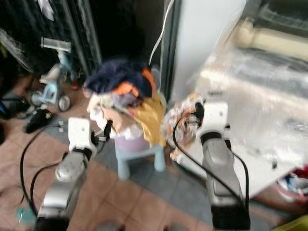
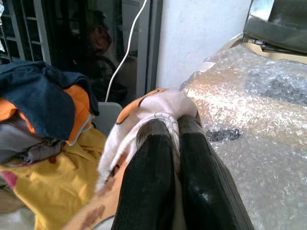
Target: Clothes washing
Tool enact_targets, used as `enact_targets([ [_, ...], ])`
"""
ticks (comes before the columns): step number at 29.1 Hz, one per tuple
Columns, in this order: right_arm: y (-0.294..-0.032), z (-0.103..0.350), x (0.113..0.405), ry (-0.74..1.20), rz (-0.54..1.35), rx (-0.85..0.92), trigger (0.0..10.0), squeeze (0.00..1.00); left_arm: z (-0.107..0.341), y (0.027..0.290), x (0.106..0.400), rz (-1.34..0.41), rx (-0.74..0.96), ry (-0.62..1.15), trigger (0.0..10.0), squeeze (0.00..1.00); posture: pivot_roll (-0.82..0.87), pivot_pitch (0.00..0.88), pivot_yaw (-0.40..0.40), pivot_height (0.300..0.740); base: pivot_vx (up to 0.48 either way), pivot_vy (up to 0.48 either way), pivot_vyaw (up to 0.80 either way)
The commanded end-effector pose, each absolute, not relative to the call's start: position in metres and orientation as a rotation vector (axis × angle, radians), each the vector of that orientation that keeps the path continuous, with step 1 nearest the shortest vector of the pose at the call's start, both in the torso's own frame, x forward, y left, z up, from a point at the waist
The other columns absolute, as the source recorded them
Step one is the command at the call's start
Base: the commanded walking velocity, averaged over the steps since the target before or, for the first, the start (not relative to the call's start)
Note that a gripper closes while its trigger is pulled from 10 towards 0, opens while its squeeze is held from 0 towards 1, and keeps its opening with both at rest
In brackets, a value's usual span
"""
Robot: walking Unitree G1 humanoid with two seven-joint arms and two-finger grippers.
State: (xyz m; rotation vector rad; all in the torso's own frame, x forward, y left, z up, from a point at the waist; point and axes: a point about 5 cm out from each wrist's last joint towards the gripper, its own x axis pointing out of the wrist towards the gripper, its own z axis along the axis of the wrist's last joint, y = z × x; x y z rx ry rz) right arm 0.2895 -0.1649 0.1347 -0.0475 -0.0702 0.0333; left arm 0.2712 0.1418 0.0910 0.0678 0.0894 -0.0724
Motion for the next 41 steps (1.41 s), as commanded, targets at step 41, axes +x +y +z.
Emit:
enact_targets([
  [41,-0.14,0.158,0.312,-0.199,0.104,-0.097,10.0,0.0,0.094,0.133,0.281,-0.1,0.049,0.063,10.0,0.0,-0.05,0.0,0.022,0.74,0.324,-0.036,-0.1],
])
